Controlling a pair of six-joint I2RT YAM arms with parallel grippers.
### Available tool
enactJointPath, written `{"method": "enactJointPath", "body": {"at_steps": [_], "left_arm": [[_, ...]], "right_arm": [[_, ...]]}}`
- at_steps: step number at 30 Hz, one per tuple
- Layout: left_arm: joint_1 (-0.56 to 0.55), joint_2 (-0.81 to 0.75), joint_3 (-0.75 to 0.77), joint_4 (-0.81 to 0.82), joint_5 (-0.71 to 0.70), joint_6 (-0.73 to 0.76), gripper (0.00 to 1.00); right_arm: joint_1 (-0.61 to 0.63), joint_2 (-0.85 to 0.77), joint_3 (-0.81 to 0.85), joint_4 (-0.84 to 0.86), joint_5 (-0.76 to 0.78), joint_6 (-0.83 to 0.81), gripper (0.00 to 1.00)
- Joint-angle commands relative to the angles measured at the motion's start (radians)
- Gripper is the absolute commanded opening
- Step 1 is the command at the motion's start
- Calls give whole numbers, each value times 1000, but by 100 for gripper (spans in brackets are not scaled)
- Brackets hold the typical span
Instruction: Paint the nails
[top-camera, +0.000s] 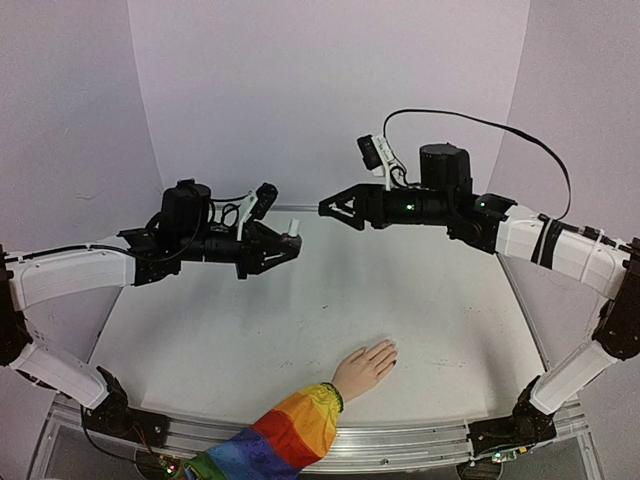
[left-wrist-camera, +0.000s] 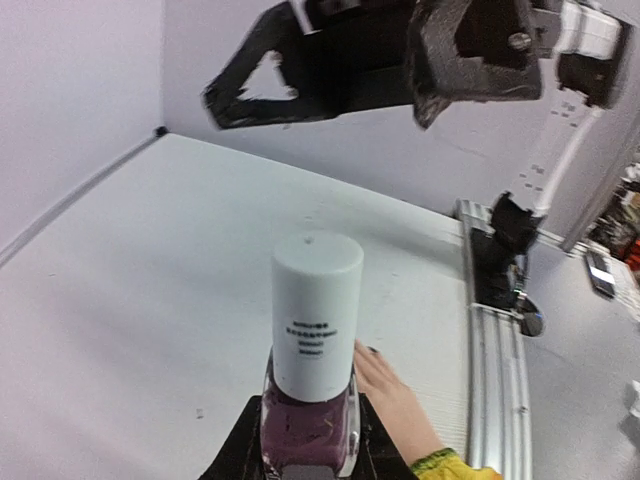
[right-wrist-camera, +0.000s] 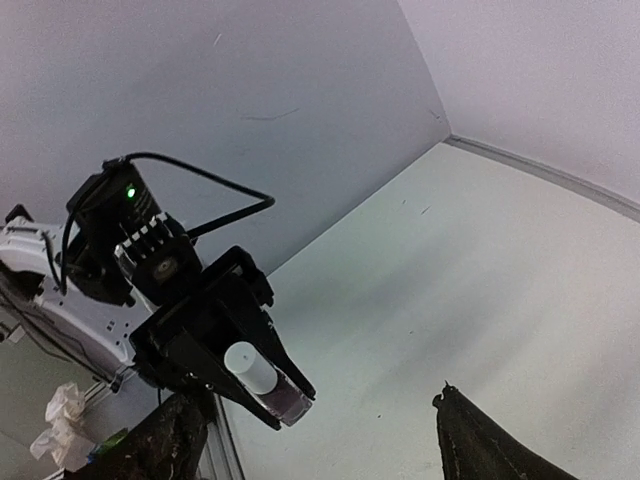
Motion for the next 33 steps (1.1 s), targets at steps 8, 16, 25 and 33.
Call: {"method": "enactJointPath", "body": {"at_steps": [8, 16, 25, 33], "left_arm": [[-6, 77, 124, 60, 458, -88, 0], [-9, 79, 124, 60, 464, -91, 0], [-11, 86, 127, 60, 464, -94, 0], [-11, 84, 125, 60, 455, -92, 0]], "right_arm": [[-7, 43, 31, 144, -433, -29, 69], [6, 105, 65, 215, -495, 11, 57], [47, 161, 111, 227, -519, 15, 40], [58, 177, 114, 226, -521, 18, 30]]}}
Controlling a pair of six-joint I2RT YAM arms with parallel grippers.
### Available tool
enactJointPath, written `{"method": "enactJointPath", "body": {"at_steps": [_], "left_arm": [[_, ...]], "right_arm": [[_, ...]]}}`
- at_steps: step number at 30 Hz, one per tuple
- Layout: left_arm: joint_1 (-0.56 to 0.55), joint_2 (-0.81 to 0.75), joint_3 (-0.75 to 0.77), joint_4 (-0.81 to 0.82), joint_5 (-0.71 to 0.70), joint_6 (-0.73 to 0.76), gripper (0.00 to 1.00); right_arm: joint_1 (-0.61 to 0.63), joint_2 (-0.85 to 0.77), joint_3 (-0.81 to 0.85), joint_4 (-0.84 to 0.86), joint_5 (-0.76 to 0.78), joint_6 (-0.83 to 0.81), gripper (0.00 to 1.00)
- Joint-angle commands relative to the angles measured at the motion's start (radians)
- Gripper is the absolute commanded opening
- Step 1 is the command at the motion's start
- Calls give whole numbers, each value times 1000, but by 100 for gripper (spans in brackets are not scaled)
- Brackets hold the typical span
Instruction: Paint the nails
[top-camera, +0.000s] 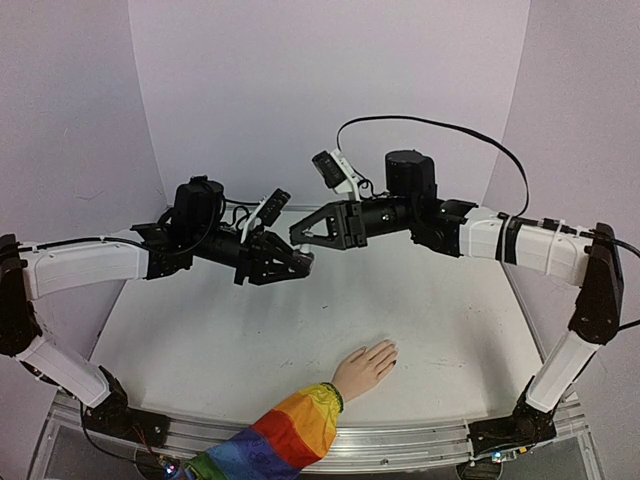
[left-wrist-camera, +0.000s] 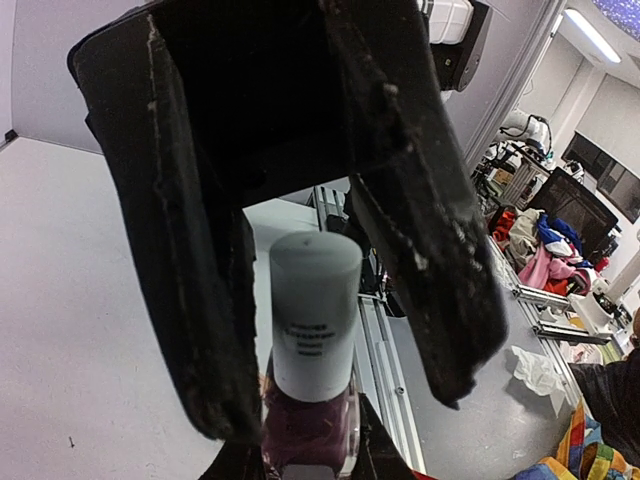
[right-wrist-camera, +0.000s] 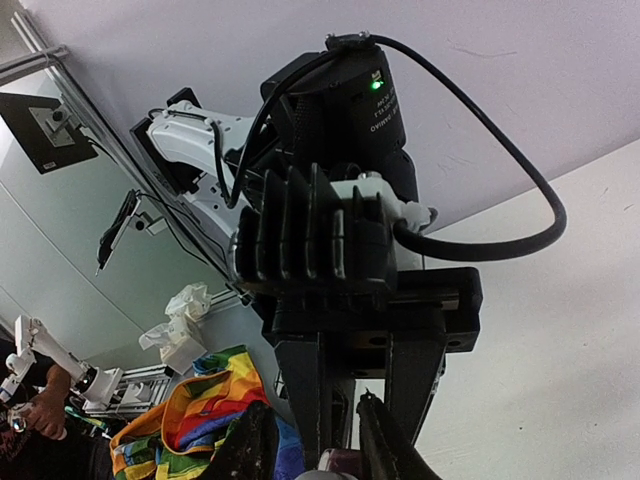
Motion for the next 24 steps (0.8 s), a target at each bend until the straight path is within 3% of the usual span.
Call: {"method": "enactJointPath", "body": {"at_steps": [1, 8, 14, 16, 20, 22, 24], "left_arm": [[-2, -7, 56, 52, 13, 1, 0], [-2, -37, 36, 51, -113, 19, 0], [-1, -102, -22, 50, -547, 52, 0], [-1, -126, -41, 48, -687, 80, 0], [0, -166, -67, 43, -863, 109, 0], [-1, -174, -72, 43, -892, 115, 0], [-2, -176, -72, 43, -896, 117, 0]], "right_arm": [[6, 8, 45, 62, -37, -2, 28], [8, 5, 22, 61, -1, -5, 0], [24, 17, -1, 52, 184, 22, 0], [51, 27, 2, 39, 373, 44, 0], [215, 101, 140, -276, 1152, 110, 0], [298, 152, 190, -328, 1309, 179, 0], [345, 198, 237, -337, 1367, 214, 0]]}}
